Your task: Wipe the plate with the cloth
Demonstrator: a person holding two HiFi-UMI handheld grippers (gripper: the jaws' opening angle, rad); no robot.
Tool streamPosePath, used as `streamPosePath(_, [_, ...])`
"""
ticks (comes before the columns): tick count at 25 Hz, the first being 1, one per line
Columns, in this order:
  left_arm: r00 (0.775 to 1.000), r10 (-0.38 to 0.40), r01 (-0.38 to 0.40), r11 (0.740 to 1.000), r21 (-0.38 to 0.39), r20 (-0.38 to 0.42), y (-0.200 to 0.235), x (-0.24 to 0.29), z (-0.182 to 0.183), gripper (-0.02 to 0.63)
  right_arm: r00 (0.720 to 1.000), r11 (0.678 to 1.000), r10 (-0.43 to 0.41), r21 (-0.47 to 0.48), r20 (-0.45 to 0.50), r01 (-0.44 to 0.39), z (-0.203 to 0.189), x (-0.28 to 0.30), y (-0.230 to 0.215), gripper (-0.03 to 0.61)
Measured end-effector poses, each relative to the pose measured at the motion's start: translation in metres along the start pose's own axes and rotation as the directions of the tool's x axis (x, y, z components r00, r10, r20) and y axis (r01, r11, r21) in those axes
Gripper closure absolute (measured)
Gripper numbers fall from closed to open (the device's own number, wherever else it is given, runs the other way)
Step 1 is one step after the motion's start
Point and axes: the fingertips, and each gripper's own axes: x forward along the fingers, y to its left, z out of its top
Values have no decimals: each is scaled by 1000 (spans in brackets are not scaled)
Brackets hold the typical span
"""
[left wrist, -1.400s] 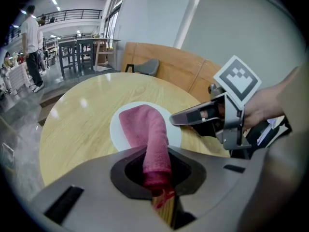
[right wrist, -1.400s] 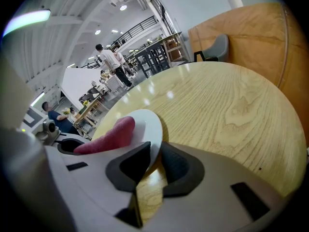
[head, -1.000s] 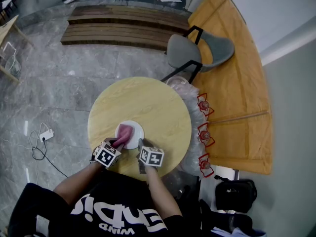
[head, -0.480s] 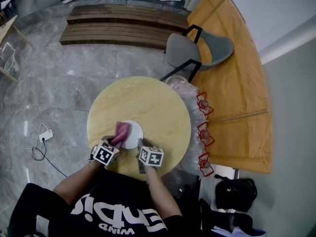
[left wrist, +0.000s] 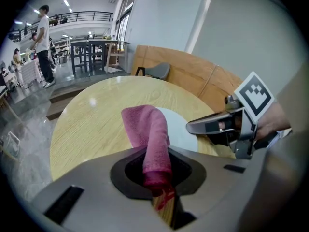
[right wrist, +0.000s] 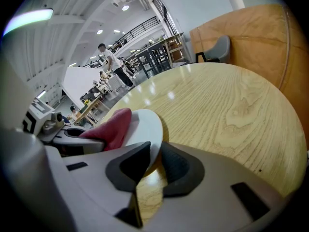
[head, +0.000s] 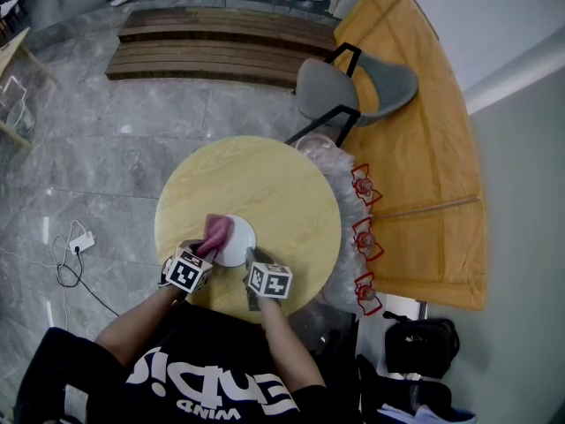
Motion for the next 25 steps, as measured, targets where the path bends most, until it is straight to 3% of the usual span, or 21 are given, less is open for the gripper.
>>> streamPosePath(17, [997, 60, -57, 997, -52, 58, 36, -27, 18, 561, 1000, 1000, -13, -9, -24, 13, -1, -15, -2, 505])
streamPosePath(25, [982, 35, -9, 989, -145, 183, 40, -66, 49, 561, 998, 999, 38, -23, 58, -37, 18, -52, 13, 506])
